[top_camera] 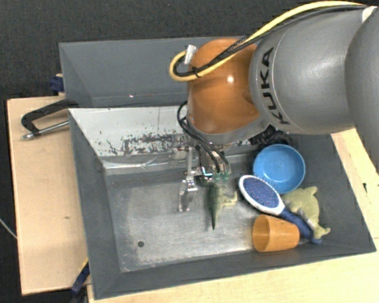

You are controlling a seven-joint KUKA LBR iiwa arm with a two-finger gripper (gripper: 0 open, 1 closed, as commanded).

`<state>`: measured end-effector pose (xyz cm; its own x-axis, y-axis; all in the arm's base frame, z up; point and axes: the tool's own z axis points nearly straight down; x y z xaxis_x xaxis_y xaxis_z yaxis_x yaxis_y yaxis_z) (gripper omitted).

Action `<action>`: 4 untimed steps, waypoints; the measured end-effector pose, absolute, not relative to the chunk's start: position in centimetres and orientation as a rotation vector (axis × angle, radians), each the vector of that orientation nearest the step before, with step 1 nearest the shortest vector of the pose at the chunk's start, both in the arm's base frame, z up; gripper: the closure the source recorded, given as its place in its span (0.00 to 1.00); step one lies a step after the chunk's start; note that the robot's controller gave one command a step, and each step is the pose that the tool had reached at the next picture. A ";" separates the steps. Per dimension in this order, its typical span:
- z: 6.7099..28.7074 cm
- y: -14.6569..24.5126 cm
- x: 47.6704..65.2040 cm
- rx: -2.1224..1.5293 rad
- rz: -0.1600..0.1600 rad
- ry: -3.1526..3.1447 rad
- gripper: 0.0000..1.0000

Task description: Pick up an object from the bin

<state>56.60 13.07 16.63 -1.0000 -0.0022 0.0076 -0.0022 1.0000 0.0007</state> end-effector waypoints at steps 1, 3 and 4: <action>13.5 6.4 54.5 -0.033 0.004 -3.136 0.00; 7.5 1.3 58.0 0.330 -0.003 -3.139 1.00; 21.5 1.1 56.9 0.672 0.002 -3.083 1.00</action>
Offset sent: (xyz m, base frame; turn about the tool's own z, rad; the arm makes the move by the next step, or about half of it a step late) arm -0.0199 -0.0629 -0.0300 0.0182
